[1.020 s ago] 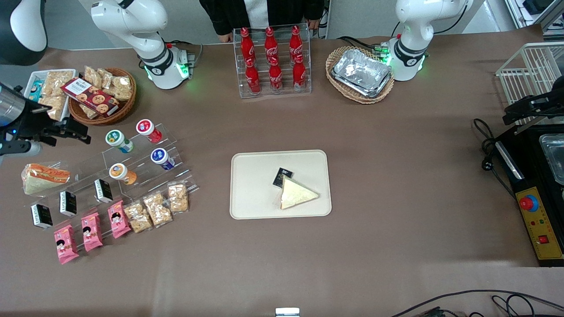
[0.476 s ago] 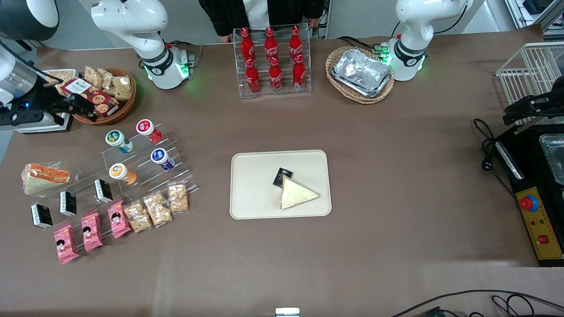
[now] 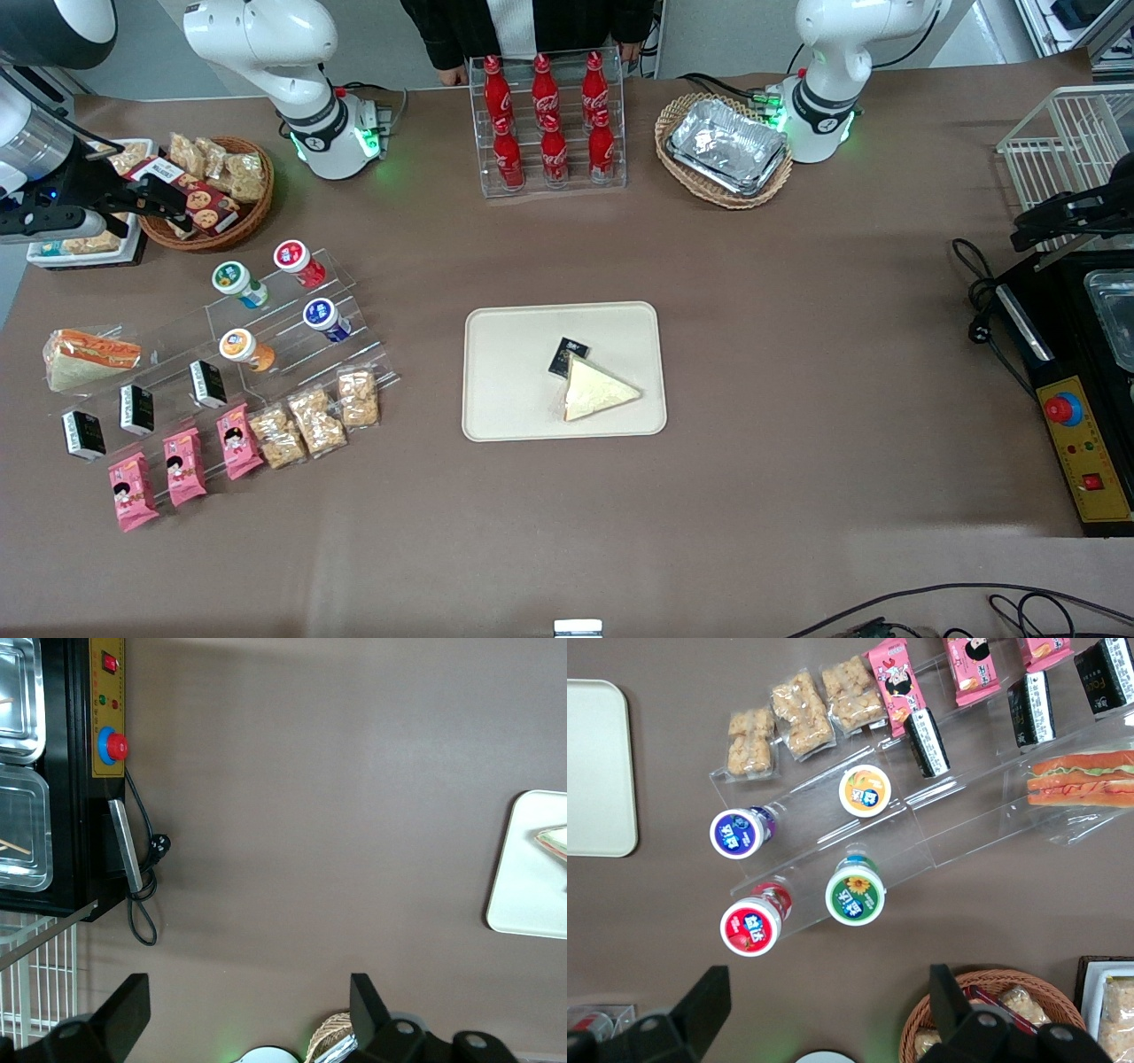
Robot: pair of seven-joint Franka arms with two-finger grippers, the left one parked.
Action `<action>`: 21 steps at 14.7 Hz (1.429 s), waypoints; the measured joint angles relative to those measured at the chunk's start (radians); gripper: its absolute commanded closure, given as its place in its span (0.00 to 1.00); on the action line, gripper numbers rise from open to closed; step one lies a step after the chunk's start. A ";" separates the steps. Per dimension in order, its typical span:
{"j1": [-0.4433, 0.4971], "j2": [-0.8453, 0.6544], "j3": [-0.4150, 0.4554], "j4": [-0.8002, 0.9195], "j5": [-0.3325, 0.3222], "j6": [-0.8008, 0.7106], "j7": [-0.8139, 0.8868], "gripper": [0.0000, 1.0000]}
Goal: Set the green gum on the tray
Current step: 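Move the right gripper over the acrylic rack toward the green gum bottle, then lower the right gripper around the green-lidded gum bottle and close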
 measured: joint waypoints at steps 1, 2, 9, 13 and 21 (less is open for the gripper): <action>0.000 0.001 -0.006 -0.001 0.000 0.002 0.000 0.00; -0.001 0.003 -0.014 -0.004 0.000 0.010 -0.001 0.00; 0.000 0.029 -0.035 -0.136 -0.002 0.152 -0.003 0.00; 0.004 0.081 -0.030 -0.250 -0.002 0.332 -0.002 0.00; 0.004 0.162 -0.030 -0.324 -0.002 0.424 -0.001 0.00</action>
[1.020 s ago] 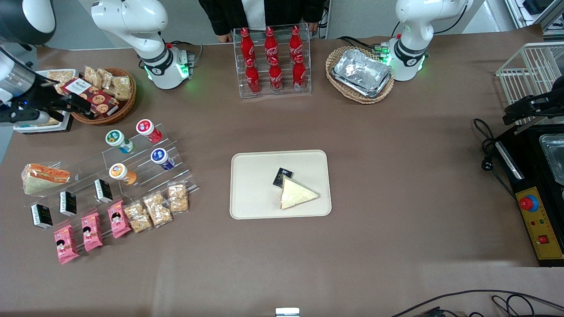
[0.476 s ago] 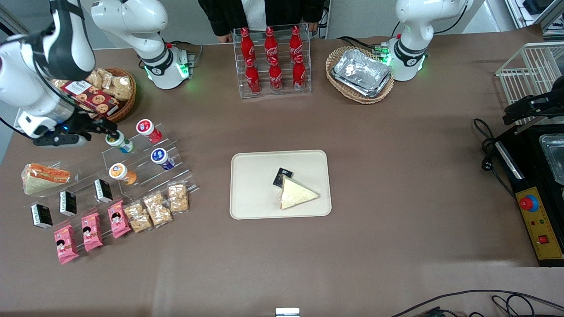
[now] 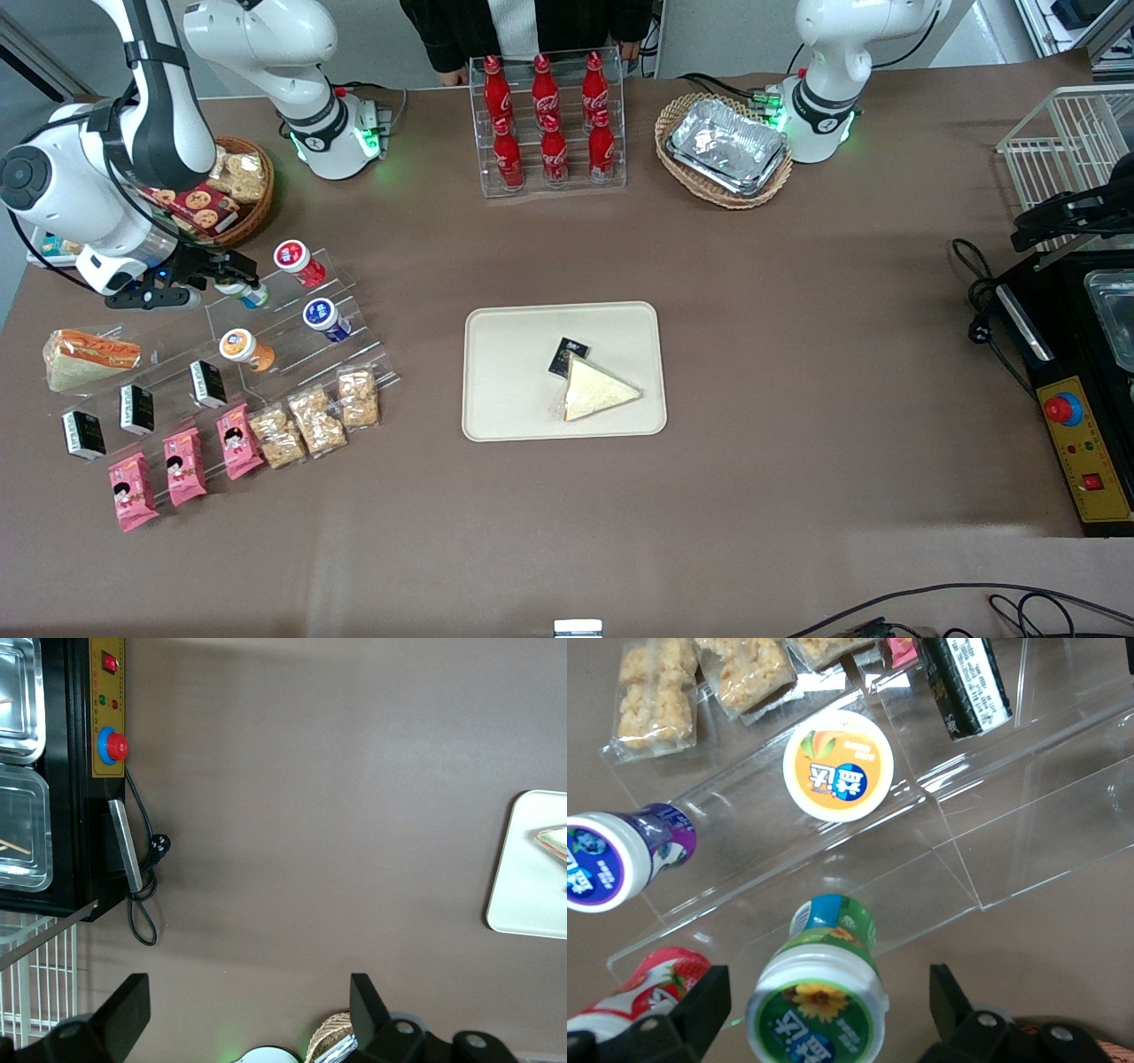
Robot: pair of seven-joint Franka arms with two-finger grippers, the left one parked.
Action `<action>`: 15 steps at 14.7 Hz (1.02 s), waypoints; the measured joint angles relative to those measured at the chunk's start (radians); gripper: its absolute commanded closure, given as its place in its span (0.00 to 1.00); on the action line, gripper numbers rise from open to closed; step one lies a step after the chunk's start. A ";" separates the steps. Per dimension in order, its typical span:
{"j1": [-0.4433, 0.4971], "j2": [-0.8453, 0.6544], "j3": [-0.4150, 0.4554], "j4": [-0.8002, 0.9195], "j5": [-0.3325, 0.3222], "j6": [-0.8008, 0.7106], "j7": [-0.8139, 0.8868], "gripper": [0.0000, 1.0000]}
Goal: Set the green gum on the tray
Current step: 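Lower the right gripper around the green-lidded gum bottle and close, then lift the green gum bottle out of the rack with the right gripper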
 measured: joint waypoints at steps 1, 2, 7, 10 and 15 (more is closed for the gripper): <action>0.000 -0.001 0.000 -0.008 0.000 0.010 0.000 0.00; 0.000 -0.001 0.000 -0.014 0.000 0.019 0.000 0.00; 0.001 -0.001 0.002 -0.027 0.000 0.036 0.000 0.15; 0.001 -0.001 0.004 -0.028 0.000 0.039 0.000 0.39; 0.001 -0.003 0.006 -0.028 0.000 0.040 0.000 0.97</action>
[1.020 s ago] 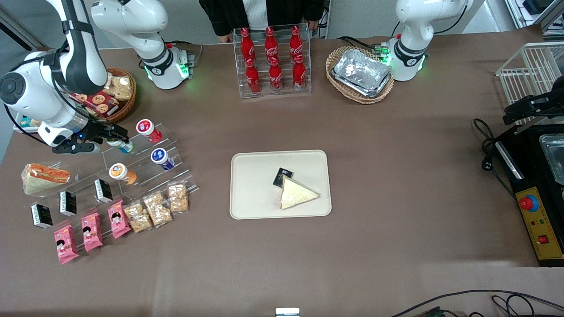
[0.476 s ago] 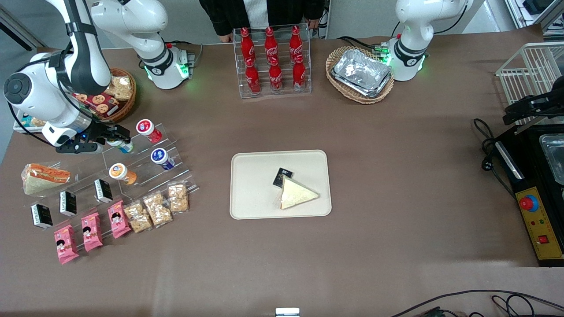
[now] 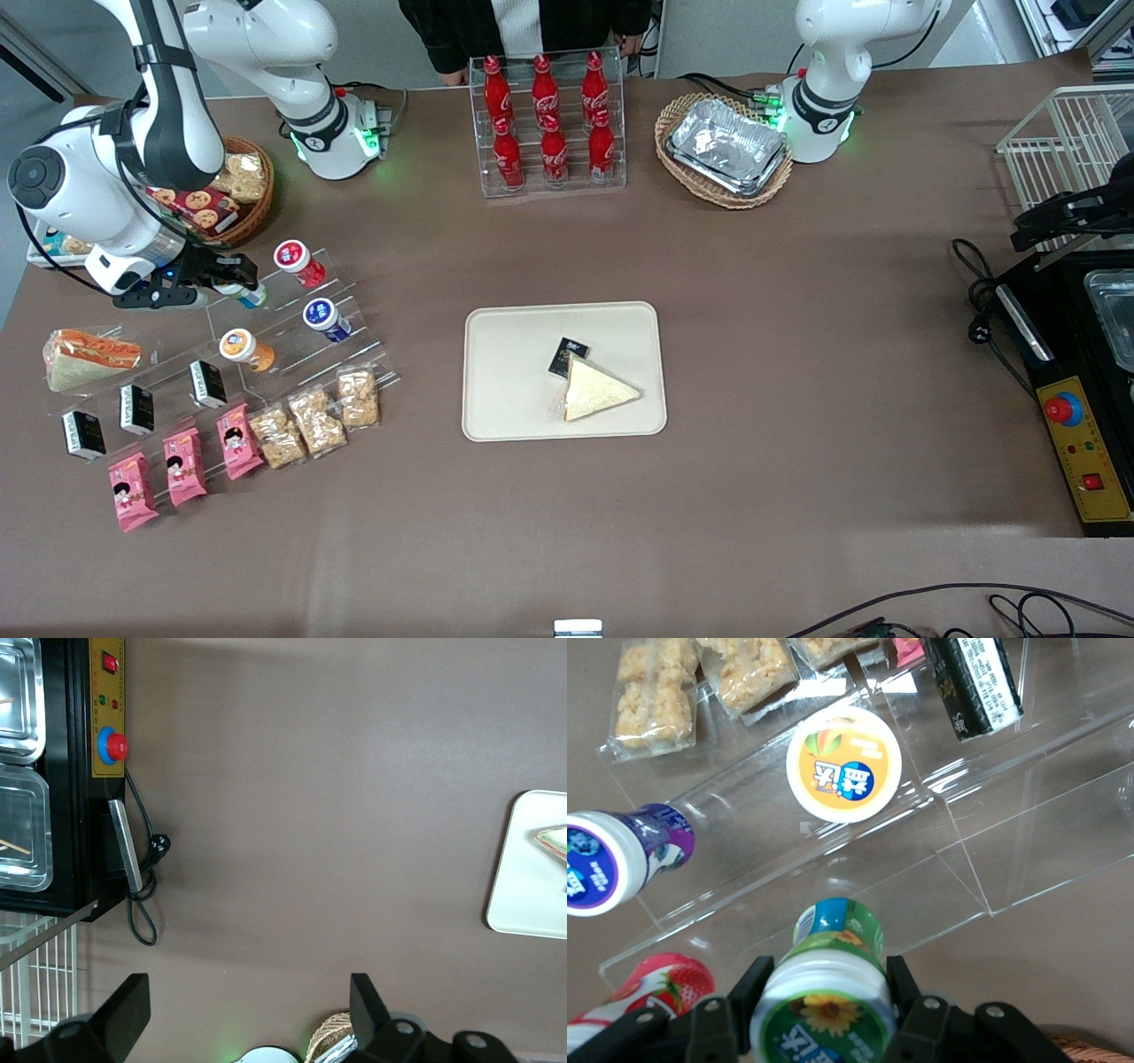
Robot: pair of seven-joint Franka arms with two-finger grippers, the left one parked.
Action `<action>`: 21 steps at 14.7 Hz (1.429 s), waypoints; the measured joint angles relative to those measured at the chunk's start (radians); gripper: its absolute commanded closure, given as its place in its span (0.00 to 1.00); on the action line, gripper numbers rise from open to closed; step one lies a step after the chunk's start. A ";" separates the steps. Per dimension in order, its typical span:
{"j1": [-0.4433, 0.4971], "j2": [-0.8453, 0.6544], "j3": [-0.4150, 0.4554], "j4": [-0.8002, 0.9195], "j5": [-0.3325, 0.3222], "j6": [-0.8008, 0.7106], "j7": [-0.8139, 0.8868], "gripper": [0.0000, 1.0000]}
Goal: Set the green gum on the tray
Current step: 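Lift the green gum bottle out of the rack with the right gripper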
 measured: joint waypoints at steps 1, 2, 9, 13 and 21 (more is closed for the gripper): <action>0.000 0.000 0.001 0.000 0.000 0.000 0.000 1.00; 0.000 -0.002 0.001 0.000 -0.001 0.000 0.000 1.00; 0.000 -0.049 0.002 0.125 -0.022 -0.161 -0.050 1.00; 0.005 -0.064 0.005 0.329 -0.022 -0.409 -0.063 1.00; 0.209 -0.055 0.133 0.621 -0.005 -0.685 0.295 1.00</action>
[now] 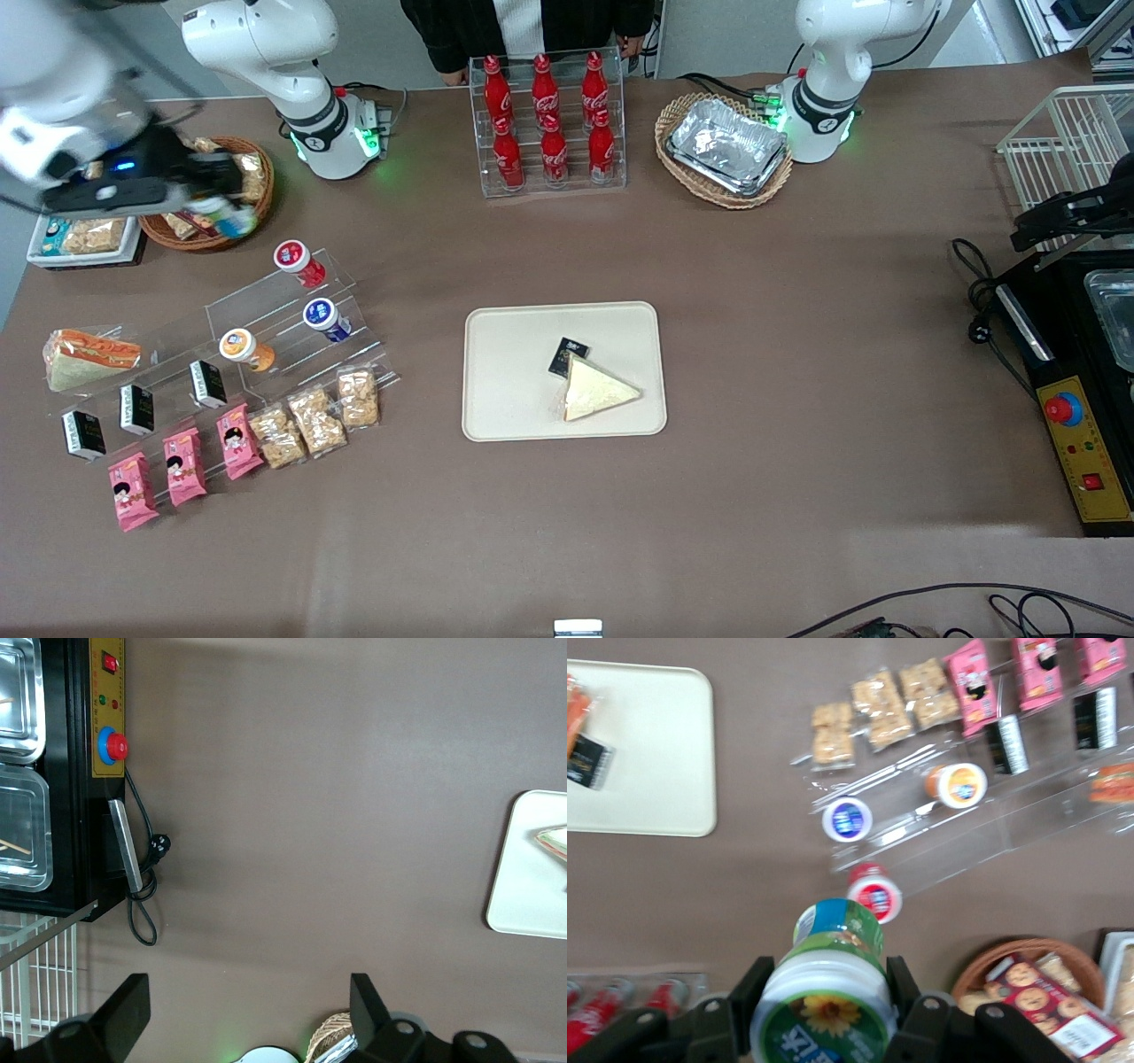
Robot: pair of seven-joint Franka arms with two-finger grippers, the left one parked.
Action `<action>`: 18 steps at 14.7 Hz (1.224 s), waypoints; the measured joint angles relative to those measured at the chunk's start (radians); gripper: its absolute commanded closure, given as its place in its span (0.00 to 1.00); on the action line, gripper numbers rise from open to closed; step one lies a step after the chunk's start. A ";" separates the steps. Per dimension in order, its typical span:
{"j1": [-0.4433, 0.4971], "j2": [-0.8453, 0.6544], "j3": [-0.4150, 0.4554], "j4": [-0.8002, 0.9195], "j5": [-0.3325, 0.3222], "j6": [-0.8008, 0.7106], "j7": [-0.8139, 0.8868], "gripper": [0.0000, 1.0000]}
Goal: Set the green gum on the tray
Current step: 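Lift the green gum bottle out of the rack with the right gripper, then carry the green gum bottle over the cream tray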
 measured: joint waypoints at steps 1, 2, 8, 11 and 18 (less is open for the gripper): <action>0.033 0.012 0.027 0.006 0.014 0.000 0.086 1.00; 0.062 0.029 0.051 0.008 0.031 0.003 0.162 1.00; 0.135 0.242 0.203 0.007 0.058 0.223 0.489 1.00; 0.188 0.363 0.210 0.007 0.053 0.359 0.552 1.00; 0.283 0.611 0.209 -0.005 -0.085 0.640 0.721 1.00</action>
